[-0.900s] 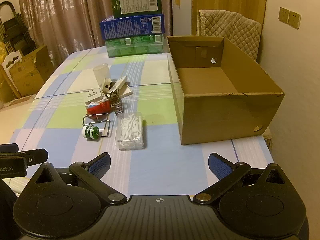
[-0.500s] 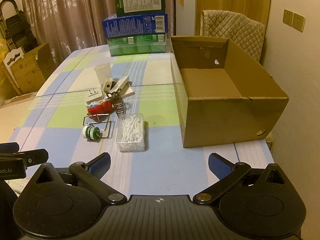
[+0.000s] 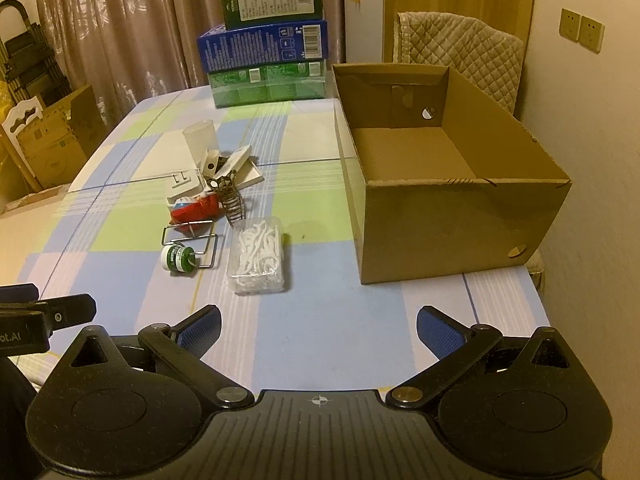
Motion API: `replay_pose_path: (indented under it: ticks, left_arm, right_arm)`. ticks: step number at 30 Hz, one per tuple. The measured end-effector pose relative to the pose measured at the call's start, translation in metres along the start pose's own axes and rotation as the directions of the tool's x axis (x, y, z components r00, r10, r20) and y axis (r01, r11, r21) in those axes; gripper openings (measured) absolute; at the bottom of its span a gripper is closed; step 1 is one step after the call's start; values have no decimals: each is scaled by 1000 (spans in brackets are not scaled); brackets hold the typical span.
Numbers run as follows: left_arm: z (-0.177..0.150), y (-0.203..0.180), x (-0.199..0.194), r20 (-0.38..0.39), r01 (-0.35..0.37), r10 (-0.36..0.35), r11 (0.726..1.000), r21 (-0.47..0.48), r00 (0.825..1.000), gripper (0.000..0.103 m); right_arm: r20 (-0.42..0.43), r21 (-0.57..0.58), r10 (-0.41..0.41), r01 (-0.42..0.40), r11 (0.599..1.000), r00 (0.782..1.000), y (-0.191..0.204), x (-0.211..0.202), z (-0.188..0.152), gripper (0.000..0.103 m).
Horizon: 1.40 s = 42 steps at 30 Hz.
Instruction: Organize rigid objects
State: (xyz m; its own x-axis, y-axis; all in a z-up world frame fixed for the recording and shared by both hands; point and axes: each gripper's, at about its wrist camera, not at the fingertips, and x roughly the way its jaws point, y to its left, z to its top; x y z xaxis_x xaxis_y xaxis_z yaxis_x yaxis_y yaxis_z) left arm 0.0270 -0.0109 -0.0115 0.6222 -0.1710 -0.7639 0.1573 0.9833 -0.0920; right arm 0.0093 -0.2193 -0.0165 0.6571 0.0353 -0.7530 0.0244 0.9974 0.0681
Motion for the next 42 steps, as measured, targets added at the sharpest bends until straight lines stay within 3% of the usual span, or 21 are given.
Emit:
replay_pose_path:
  ticks: [42]
  left_arm:
    - [0,0,0,-1,10,-10,1000,-16,1000,91]
  right_arm:
    - [2,-8,-3,3,1000,1000,3,-2,-2,101]
